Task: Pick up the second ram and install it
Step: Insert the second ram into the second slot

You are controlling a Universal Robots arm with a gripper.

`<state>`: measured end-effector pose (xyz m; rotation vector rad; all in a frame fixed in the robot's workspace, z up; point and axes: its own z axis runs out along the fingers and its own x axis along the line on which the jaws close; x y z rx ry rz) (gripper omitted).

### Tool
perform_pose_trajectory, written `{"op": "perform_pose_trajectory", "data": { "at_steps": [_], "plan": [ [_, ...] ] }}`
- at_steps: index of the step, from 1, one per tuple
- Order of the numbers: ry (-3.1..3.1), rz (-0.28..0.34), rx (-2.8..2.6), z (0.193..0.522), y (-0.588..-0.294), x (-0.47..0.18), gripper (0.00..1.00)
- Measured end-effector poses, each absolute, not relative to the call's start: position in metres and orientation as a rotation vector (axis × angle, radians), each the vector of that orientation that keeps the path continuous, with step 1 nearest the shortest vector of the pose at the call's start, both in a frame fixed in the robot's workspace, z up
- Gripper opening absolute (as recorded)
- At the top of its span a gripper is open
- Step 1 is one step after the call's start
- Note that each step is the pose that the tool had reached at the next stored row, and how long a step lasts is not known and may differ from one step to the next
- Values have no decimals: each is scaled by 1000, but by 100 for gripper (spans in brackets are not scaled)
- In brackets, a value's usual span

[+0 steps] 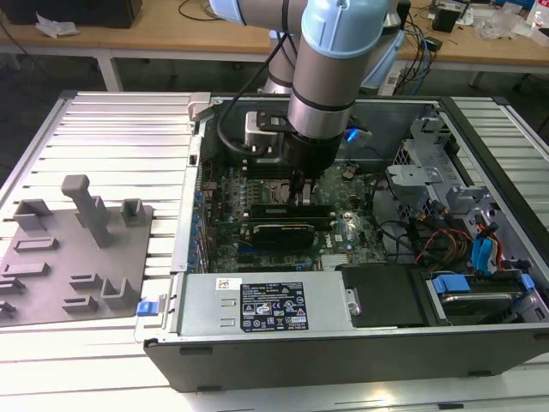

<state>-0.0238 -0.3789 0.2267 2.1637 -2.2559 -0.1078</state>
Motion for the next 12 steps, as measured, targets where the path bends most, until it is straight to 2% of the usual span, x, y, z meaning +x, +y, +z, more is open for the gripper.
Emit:
{"op": "perform_pose_trajectory", "data": {
  "at_steps": [6, 7, 8, 12],
  "plan": [
    [-2253, -108, 2167, 223, -379, -24, 13],
    [-2254, -109, 2167, 223, -379, -24, 15],
    [-2254, -109, 2167, 223, -379, -24, 21],
    [-2252, -107, 2166, 232, -379, -24, 21]
  ]
}}
